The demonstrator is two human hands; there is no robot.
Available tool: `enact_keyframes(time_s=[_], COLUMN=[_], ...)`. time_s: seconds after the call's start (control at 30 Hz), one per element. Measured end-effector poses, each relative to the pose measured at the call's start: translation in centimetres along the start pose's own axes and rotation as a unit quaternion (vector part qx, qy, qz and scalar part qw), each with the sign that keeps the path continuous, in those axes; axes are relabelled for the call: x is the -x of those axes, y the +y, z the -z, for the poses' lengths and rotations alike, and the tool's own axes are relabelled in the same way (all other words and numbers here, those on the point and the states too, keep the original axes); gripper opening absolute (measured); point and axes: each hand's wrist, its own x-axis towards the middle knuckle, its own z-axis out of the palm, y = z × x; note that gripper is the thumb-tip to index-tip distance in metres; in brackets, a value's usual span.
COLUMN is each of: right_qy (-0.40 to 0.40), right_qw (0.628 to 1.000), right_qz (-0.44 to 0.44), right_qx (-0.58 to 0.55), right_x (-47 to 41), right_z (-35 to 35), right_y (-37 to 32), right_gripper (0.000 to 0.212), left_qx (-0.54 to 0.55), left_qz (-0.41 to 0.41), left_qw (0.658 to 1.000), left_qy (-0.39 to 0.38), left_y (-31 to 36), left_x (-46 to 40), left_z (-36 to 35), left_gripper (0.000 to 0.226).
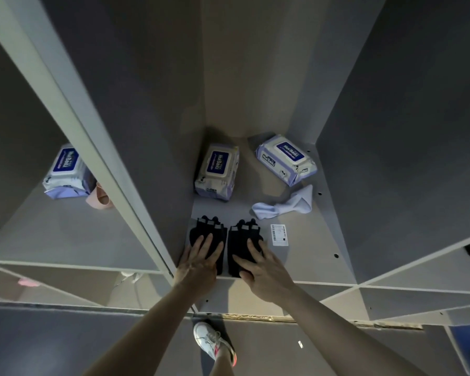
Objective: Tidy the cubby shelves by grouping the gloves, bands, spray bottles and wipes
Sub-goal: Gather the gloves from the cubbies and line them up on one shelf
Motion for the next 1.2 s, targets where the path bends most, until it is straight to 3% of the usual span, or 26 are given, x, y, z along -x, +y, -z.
enact_keyframes(time_s=[0.17,0.27,0.4,0.47,0.6,0.77,1.0,1.2], right_qy=[0.001,0.034,0.166,0.186,0.193,0.252,0.358,0.369], right_qw=[1.0,0.999,0.974,0.953,0.911,0.876,0.826,0.817], right_qz=[0.002,0.007,0.011,-0.006,-0.032,-0.082,-0.154,-0.225], right_qx=[0.016,-0.03,-0.156,-0.238,-0.363,-0.402,-0.406,-0.382], right_x=[-0.1,0.4,2.4,4.0,8.7,16.5,26.8,30.9], right_z=[0.4,0.9,3.2,4.8,7.4,10.1,11.3,9.8], right_y=[-0.2,-0.4,0.1,0.7,2.7,6.6,12.0,17.3], right_gripper=[0.047,0.047,0.052,0.057,0.064,0.06,0.057,0.06], left_qx=[-0.022,-0.005,0.084,0.131,0.176,0.233,0.248,0.225], left_qz=[0.004,0.001,0.002,-0.007,-0.084,-0.171,-0.316,-0.368], left_qw=[0.999,0.999,0.994,0.988,0.975,0.951,0.912,0.901], left_qy=[-0.03,-0.039,0.067,0.086,0.106,0.109,0.078,0.049], left_y=[0.4,0.6,1.4,2.8,7.8,15.7,25.8,33.3], left_x=[0.1,0.0,0.6,1.1,2.8,5.6,7.9,6.7], left_z=[1.0,2.3,5.3,7.2,10.7,12.3,12.3,9.7], left_gripper=[0.059,0.055,0.053,0.053,0.054,0.051,0.044,0.045])
